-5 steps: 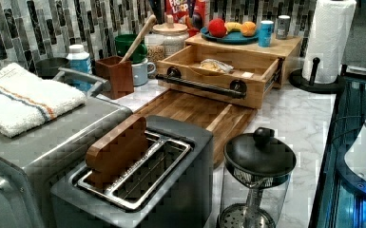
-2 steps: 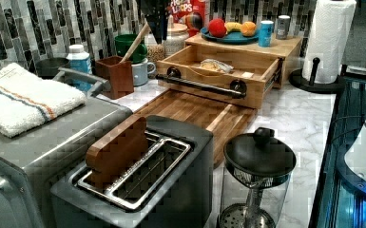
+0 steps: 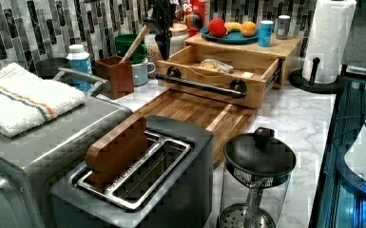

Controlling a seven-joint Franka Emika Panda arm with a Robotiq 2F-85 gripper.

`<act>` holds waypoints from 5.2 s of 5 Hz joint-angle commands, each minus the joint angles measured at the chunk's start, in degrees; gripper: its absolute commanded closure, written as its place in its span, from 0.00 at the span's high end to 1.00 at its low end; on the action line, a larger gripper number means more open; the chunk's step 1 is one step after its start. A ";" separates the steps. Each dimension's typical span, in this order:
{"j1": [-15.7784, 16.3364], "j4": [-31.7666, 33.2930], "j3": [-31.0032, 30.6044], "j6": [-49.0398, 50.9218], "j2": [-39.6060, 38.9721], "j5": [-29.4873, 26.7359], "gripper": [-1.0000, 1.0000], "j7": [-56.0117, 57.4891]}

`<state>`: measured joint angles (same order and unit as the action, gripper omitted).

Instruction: Close the drawer.

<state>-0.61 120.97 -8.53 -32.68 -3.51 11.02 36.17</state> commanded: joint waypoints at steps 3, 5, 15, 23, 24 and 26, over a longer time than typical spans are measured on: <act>-2.56 5.82 3.29 -10.35 -8.75 5.25 0.00 0.99; -3.71 5.76 4.23 -12.23 -9.00 6.07 0.00 4.69; -26.24 -15.80 16.81 -18.91 -22.31 -5.18 0.00 50.06; -24.90 -10.56 19.75 -14.16 -14.42 -2.52 0.00 37.92; -24.93 -10.56 19.70 -14.16 -14.42 -2.50 0.00 37.91; -24.90 -10.56 19.74 -14.16 -14.41 -2.52 0.00 37.91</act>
<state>-20.90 114.93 4.93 -45.35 -20.56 7.07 77.66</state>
